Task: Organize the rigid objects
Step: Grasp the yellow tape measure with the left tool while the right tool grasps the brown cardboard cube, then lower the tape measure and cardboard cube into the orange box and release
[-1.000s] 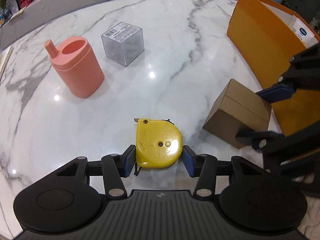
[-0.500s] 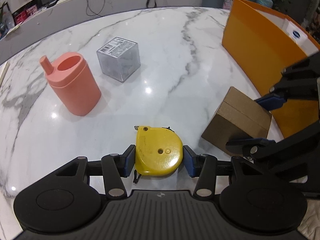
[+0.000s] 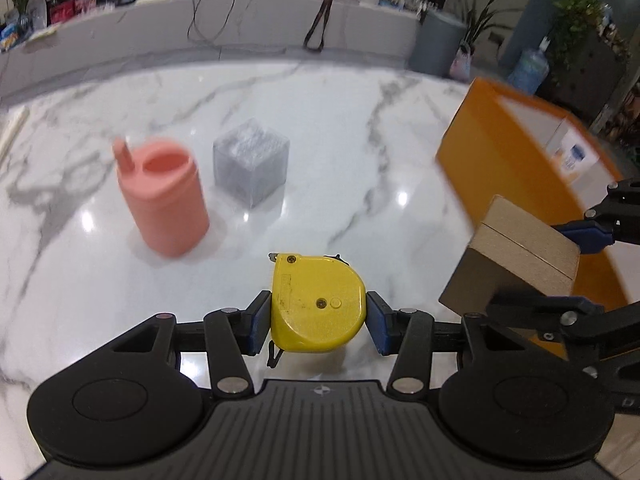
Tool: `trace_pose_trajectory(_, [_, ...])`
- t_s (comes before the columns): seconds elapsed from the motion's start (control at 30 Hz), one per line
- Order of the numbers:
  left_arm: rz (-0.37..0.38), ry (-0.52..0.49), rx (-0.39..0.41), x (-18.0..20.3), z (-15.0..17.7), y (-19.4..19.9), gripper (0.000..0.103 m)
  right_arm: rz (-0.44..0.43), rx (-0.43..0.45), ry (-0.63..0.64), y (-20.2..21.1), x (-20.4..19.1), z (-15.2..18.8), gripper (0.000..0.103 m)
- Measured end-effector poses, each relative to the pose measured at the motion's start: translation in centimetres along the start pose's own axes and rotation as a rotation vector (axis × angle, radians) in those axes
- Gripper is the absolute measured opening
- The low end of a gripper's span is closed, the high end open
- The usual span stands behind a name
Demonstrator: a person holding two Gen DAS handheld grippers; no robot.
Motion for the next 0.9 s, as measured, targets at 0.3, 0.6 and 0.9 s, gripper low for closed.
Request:
trace_pose_trajectory(0.3, [0.101,-0.117,0.109,8.3,-2.8,5.3,0.056,0.035,0.062,-0.081,5.8,6.0,1.3,0.045])
trace_pose_trajectory(0.6, [0.179,-0.354,0.071,19.1,-3.0,4.9,0.056,0.092,-0.005,-0.215,7.8,12.9,8.6,0.045])
trace_pose_trajectory(0.9, [0.194,-0.474,-0.046,23.4,-1.4,0.6,0.056,0.065,-0.071,-0.315,7.0,17.0,14.0,0.045])
Point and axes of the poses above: each gripper's, at about its wrist camera, not at the fingertips, and y roughly against the way its jaws point, x to its right, z to its underside, the point moved 7 cm from there along -y, roughly the way its jaws point, and after that the axes turned 11 degrees about z, right-handed, at the moved point
